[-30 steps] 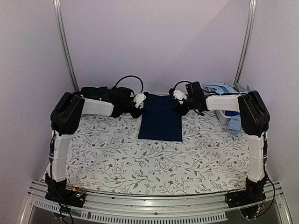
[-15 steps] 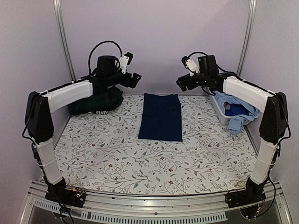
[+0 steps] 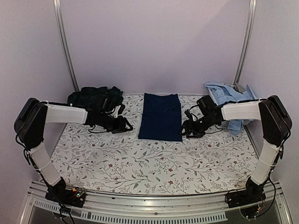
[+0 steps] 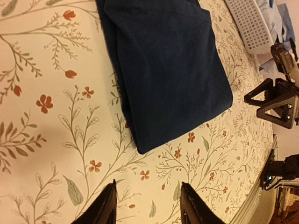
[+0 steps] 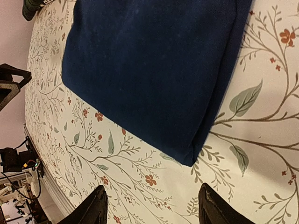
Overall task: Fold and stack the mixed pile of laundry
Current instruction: Pick up the 2/3-rectangle-folded T-shirt from the center of the board.
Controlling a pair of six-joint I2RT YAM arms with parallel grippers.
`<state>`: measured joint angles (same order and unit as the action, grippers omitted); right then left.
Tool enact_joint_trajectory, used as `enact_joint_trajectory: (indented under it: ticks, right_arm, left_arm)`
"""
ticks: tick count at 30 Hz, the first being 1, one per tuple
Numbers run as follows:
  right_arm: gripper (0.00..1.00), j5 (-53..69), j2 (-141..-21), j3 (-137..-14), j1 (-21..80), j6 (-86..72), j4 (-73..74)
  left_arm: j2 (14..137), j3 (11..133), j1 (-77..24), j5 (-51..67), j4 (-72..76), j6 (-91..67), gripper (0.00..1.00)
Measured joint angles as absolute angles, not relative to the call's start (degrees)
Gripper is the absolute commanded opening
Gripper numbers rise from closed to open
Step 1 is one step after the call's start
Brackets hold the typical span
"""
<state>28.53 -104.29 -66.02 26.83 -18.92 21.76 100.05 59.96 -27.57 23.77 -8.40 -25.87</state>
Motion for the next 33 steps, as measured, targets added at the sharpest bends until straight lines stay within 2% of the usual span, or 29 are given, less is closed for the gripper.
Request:
enact_joint_trajectory:
  ticks: [2,5,13,28,33]
  right_arm:
    - [0.62,29.8,-104.2,-64.2,26.8,-22.0,21.0]
    - [0.59,31.3,-104.2,-62.2,26.8,-24.9,19.0]
    - [0.51,34.7,-105.3,-58.3,26.8,-30.5,14.1]
    - [0.45,37.9,-112.1,-61.1,24.2,-33.7,7.8]
    - [0.39,39.4,-113.8,-62.1,23.9,-33.6,6.7]
  left_arm:
    - [100.1,58.1,-27.6,26.1,-7.7,-28.9,0.30]
    - [101.0,57.3,-27.5,29.0,-5.5,-32.8,0.27]
    - [106.3,57.3,-27.5,32.2,-1.1,-37.9,0.26]
    - [115.0,60.3,-27.5,34.8,2.9,-41.0,0.30]
    - [116.8,61.6,-27.5,35.9,4.7,-41.8,0.28]
